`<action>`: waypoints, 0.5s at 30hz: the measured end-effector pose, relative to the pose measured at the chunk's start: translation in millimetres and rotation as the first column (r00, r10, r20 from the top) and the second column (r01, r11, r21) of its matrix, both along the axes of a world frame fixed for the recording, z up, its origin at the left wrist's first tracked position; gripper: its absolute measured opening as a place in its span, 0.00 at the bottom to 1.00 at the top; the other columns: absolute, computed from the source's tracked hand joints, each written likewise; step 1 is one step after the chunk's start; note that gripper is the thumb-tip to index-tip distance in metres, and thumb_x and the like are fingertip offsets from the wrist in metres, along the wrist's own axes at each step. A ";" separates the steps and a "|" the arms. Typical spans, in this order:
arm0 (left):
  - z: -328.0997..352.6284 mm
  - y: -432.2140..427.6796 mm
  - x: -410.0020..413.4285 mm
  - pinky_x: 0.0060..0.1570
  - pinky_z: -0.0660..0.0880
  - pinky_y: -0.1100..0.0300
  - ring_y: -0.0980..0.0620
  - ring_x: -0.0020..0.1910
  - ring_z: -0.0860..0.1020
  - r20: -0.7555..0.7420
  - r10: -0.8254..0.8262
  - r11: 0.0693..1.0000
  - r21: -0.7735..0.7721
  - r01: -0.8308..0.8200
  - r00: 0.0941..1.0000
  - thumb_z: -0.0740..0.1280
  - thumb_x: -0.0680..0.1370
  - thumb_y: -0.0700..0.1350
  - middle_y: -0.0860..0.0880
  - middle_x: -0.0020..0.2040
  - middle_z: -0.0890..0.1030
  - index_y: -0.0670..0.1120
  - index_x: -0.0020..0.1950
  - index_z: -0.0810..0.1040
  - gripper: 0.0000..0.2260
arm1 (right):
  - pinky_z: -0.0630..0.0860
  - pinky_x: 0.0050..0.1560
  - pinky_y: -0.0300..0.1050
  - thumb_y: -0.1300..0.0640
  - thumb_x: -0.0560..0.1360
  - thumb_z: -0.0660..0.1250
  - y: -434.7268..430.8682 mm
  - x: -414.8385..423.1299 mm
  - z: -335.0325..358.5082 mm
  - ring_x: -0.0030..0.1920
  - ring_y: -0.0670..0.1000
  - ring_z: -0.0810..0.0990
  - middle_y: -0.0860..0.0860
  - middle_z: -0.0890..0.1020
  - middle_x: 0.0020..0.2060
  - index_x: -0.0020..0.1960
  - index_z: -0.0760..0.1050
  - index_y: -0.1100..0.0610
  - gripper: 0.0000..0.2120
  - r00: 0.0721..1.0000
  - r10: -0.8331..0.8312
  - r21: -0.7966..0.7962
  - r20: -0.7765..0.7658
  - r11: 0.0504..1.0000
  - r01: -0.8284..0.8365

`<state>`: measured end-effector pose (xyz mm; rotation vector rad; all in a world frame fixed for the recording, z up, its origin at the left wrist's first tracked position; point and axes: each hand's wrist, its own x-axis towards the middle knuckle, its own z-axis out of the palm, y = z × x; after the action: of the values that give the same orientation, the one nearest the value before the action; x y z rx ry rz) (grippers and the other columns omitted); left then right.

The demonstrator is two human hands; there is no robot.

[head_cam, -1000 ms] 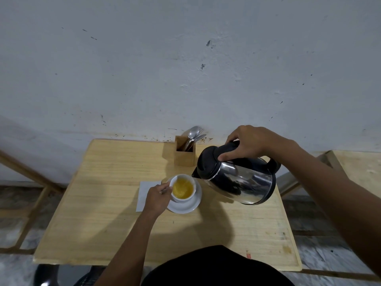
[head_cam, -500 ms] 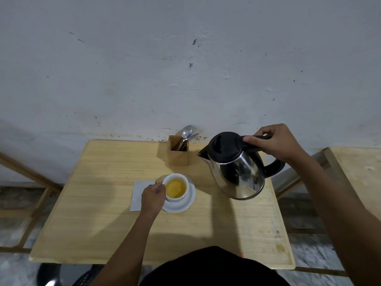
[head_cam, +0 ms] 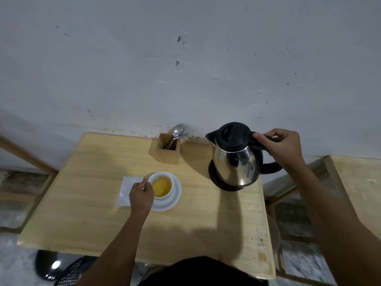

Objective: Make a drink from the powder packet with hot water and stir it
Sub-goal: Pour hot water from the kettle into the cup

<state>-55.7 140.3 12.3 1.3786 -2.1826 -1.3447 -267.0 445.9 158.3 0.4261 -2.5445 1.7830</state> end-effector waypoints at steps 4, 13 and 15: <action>2.2 3.5 -1.1 0.51 0.71 0.54 0.40 0.50 0.79 0.026 0.020 0.999 -0.045 -0.019 0.999 0.59 0.80 0.42 0.37 0.47 0.82 0.38 0.60 0.79 0.14 | 0.74 0.30 0.33 0.54 0.69 0.77 2.0 -12.1 -13.4 0.25 0.42 0.78 0.50 0.82 0.28 0.38 0.83 0.63 0.11 1.000 0.015 -0.003 -0.015 1.000 -0.015; 20.2 9.5 -6.3 0.45 0.66 0.57 0.41 0.43 0.77 0.067 -0.044 0.992 -0.113 0.051 0.997 0.59 0.79 0.37 0.36 0.42 0.81 0.40 0.45 0.83 0.12 | 0.71 0.26 0.33 0.58 0.72 0.75 10.9 -41.0 -35.8 0.21 0.43 0.75 0.44 0.79 0.23 0.34 0.80 0.60 0.10 0.997 0.081 -0.090 0.010 0.993 -0.080; 20.2 9.1 -6.8 0.47 0.68 0.57 0.41 0.47 0.78 0.066 -0.023 0.995 -0.100 0.030 0.998 0.60 0.80 0.39 0.37 0.47 0.83 0.39 0.52 0.82 0.12 | 0.70 0.25 0.35 0.57 0.72 0.75 12.6 -46.2 -40.7 0.20 0.44 0.72 0.46 0.78 0.21 0.33 0.79 0.60 0.12 0.994 0.104 -0.103 0.019 0.990 -0.101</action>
<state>-62.4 149.4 32.5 1.3787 -2.2842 -1.1966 -313.2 458.5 117.6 0.5448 -2.4762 1.9532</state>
